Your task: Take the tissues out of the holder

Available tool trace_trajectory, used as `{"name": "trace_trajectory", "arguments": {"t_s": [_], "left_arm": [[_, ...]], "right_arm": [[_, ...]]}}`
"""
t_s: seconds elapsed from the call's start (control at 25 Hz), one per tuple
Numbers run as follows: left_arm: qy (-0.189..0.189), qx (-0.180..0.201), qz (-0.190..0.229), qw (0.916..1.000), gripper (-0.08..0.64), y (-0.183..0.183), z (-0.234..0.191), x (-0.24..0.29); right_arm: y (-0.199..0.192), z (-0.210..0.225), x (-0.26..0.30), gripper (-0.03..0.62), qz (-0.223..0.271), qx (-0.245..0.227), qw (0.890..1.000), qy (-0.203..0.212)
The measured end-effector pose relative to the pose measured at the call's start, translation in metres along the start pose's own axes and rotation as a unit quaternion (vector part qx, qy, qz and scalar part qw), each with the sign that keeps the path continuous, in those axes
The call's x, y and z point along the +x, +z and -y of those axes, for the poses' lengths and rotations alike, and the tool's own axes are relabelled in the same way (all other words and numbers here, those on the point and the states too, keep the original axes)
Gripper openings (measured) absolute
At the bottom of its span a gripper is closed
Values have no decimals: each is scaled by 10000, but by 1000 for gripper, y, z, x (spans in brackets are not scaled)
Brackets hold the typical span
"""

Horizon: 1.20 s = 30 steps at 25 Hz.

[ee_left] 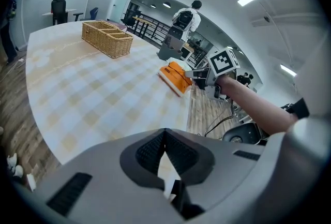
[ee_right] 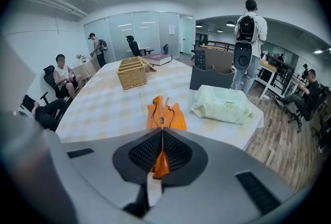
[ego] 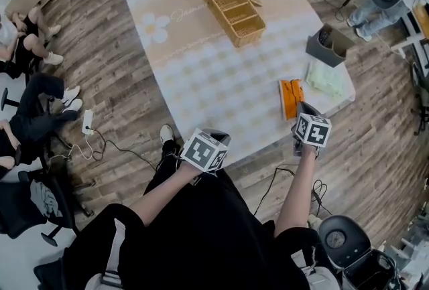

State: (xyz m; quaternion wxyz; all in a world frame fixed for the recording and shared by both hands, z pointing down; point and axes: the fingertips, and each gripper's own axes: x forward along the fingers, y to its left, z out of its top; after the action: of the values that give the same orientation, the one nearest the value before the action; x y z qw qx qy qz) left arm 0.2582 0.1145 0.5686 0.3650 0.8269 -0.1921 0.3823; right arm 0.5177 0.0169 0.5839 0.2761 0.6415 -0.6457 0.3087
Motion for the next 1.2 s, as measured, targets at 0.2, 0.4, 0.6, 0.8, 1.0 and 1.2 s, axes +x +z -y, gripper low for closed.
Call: {"name": "trace_trajectory", "arguments": {"t_s": [0.2,0.4,0.6,0.8,1.0,1.2], "left_arm": [[40,-76,33,10000,0,-3,-6,-4],[24,-134,39,9999,0,-6,-8,-8],[-17,-136,53,9999,0,-7,-9,-11],[-26,-147,67,9999,0,-9,-11,-14],[-63,-87,107,9999,0,-9,-11,-15],[-177,3,189,9997,0,-5,-6,-16]], "right_arm": [[-2,0,5,15,-33,33,10000,30],[-4,-3,7,15,60,104,9999,28],[-7,-6,8,18,115,138,9998,42],[-4,-8,2,120,276,106,9995,-70],[8,-5,-16,124,606,164,9976,-297],[13,-13,-44,124,866,299,9951,-365]]}}
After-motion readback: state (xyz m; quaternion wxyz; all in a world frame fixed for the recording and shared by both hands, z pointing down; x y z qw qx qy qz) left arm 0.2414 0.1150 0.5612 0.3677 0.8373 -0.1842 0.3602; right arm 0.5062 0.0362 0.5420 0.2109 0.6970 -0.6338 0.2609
